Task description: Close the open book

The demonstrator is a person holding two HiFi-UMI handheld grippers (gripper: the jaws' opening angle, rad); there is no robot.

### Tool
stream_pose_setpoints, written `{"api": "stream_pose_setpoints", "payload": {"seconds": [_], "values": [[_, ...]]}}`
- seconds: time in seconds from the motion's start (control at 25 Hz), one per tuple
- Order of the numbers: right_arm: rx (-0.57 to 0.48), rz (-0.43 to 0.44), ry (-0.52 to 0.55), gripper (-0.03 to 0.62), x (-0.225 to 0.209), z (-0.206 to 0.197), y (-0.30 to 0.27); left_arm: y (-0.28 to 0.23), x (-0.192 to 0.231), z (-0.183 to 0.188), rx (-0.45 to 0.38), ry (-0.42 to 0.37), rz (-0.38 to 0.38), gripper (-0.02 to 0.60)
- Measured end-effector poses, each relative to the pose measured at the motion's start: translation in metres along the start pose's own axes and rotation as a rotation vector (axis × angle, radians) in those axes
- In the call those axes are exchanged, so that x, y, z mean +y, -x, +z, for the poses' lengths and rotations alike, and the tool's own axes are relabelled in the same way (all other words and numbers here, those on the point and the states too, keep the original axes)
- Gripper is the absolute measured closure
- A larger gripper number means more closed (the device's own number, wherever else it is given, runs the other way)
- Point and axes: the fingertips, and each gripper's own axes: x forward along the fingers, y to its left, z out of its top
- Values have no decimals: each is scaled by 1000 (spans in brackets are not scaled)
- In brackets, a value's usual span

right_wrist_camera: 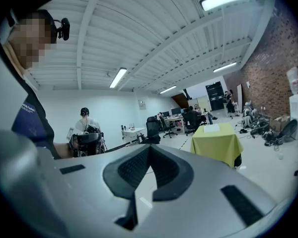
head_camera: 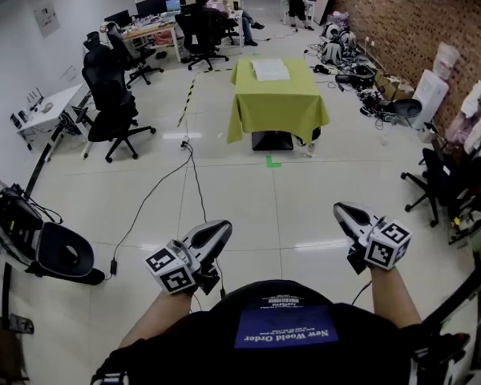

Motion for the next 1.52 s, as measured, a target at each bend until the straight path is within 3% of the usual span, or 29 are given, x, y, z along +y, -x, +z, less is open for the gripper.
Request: {"api": "stream_pose_setpoints", "payload": {"seconds": [0.32, 0.56, 0.84, 1.16, 1.52], "values": [[2, 4, -8, 608, -63, -2, -16, -48, 33, -6, 8, -1, 14, 574], [-8, 63, 7, 608, -162, 31, -38, -143, 65, 8, -12, -35, 62, 574], [-7, 150, 51, 608, -270, 80, -55, -264, 76, 22, -58, -80, 66, 574], [-19, 192, 26, 608, -325, 88, -71, -321, 94, 13, -13, -71, 81, 574], [13, 132, 28, 608, -365, 92, -109, -359, 157, 23, -20, -23, 21, 574]]}}
